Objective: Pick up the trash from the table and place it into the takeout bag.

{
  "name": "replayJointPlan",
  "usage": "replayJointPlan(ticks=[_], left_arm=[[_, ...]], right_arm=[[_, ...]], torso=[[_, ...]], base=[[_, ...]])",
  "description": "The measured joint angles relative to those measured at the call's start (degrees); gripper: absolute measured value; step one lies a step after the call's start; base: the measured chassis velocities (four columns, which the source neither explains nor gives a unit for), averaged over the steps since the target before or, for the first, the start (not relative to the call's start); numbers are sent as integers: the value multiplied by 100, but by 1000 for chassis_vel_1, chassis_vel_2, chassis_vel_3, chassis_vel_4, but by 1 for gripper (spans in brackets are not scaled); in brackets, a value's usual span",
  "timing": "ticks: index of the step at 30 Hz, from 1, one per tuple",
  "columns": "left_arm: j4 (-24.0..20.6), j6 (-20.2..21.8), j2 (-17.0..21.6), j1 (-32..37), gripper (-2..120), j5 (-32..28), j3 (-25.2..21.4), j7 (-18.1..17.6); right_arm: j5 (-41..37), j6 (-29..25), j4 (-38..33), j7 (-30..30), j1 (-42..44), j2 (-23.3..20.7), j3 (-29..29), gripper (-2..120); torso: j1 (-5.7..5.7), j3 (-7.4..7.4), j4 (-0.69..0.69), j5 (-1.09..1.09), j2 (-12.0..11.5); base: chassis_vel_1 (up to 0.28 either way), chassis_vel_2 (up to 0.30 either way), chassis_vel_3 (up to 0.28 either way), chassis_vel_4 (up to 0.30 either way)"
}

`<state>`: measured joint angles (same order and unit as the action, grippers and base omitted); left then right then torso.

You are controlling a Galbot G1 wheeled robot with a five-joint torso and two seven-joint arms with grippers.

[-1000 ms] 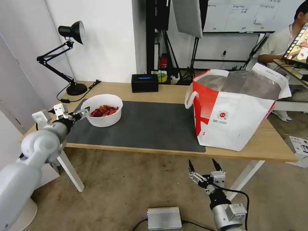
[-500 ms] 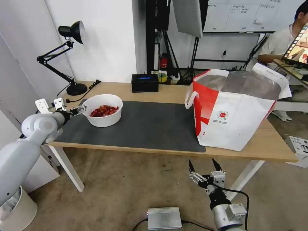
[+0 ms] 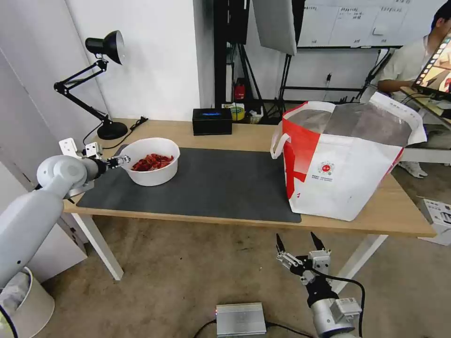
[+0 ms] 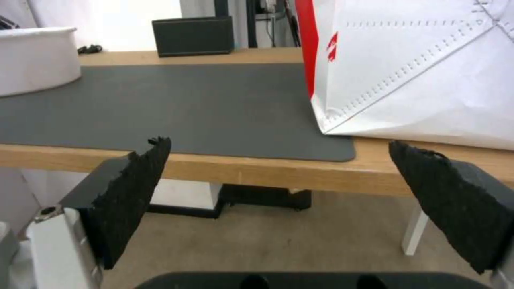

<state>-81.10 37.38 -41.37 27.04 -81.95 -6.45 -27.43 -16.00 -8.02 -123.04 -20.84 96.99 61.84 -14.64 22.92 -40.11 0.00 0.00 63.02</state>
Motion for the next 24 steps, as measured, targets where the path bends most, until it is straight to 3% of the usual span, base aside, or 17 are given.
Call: replayJointPlan(ticks=[12, 24], left_arm=[[263, 286, -94, -178, 99, -117, 113, -308], [263, 392, -100, -183, 55, -225, 121, -379]], right_arm=[[0, 0, 0, 0, 0, 0, 0, 100], [0, 0, 0, 0, 0, 0, 0, 100]], torso=[[0, 0, 1, 0, 0], [-1, 1, 1, 2, 0]], base=[[0, 0, 0, 0], [0, 0, 0, 0]])
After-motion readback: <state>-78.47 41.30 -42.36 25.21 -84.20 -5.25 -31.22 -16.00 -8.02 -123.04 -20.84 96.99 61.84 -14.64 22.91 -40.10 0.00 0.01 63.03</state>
